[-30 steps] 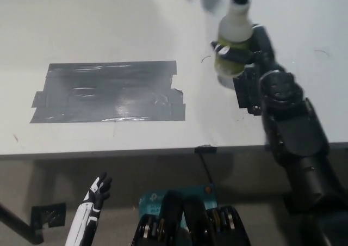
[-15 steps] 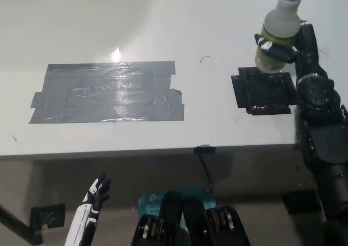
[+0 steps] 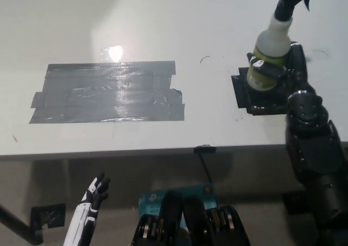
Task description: A person hands a spray bottle to the robot which it grabs with its right hand and places on the black spot infront of it on the table
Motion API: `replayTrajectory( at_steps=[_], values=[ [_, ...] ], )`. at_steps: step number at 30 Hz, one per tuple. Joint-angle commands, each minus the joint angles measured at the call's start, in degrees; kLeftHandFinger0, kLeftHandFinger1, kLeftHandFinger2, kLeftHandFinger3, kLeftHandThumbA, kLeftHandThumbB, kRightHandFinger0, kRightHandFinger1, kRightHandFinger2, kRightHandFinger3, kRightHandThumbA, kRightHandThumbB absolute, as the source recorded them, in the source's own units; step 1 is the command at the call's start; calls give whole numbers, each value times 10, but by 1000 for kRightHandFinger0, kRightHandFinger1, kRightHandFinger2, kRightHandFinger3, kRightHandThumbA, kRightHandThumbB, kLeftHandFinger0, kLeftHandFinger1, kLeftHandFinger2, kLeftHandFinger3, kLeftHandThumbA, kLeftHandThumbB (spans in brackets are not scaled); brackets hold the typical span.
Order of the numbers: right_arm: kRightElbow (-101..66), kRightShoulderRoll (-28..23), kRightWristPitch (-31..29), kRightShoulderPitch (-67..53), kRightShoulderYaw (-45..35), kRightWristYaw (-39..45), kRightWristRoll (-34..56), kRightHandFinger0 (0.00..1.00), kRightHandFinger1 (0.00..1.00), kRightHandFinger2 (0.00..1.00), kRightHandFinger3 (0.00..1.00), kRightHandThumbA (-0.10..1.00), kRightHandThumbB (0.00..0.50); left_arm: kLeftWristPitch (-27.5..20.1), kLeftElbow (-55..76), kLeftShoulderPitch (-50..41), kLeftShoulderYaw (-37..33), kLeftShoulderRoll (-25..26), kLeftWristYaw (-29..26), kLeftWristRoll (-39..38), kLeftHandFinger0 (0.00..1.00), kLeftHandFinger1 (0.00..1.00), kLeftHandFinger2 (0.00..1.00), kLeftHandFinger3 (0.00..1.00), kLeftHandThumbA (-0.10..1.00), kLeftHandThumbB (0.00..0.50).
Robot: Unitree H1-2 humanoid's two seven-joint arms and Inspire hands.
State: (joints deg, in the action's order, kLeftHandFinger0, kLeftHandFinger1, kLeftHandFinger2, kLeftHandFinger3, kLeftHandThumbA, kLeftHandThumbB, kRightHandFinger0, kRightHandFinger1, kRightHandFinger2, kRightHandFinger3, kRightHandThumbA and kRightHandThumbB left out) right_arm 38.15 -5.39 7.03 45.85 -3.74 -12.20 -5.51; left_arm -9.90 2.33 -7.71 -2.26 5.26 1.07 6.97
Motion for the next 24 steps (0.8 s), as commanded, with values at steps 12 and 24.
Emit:
replayTrajectory(
  at_steps=[12,24],
  values=[
    [10,13,-100,22,-12,-37,5,0,12,173,21,566,365,-10,18,6,5,9,2,-9,1000,1000,1000,1000,1000,0],
    [34,-27,-118,1,37,60,-2,1000,1000,1000,1000,678,500,-9,17,8,3,9,0,-3,1000,1000,1000,1000,1000,6]
  ],
)
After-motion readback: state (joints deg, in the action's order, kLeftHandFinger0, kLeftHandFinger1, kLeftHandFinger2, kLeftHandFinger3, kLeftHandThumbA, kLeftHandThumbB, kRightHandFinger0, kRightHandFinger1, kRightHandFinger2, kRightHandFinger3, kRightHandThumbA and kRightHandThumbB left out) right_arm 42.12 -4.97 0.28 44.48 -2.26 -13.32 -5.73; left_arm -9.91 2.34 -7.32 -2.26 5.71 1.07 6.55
